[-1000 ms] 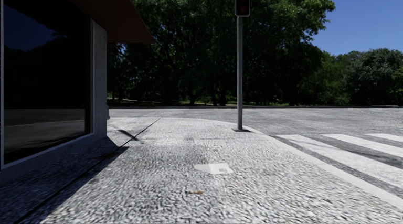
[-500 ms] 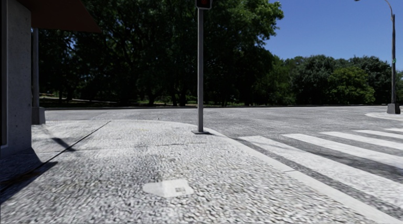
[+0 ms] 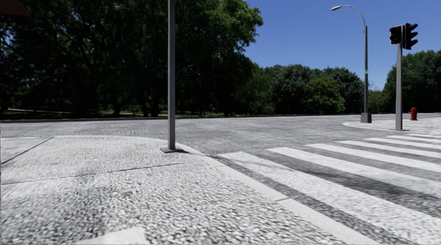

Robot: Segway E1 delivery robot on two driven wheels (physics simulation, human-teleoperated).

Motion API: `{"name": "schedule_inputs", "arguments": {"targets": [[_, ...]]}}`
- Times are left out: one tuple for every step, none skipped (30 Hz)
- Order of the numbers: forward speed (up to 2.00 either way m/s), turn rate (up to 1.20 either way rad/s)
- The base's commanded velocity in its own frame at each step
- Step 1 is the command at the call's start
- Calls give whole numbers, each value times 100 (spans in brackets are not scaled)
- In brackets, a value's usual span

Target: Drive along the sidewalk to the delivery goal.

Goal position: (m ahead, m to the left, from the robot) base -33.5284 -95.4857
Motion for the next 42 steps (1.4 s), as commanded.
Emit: {"name": "schedule_inputs", "arguments": {"targets": [[102,-51],[102,-51],[105,-51],[106,-51],[106,-51],[106,-51],[106,-51],[107,-51],[108,-51],[109,-51],[109,-51],[110,-51],[110,-51],[110,-51],[110,-51],[110,-51],[110,-51],[110,-51],[110,-51],[110,-51],[110,-51],[110,-51],[110,-51],[110,-51],[110,-51],[110,-51],[110,-51],[110,-51],[110,-51],[110,-51],[110,-51],[110,-51],[110,-51],[111,-51],[114,-51],[116,-51],[118,-51],[121,-51],[121,-51],[124,-51],[128,-51],[137,-51]]}}
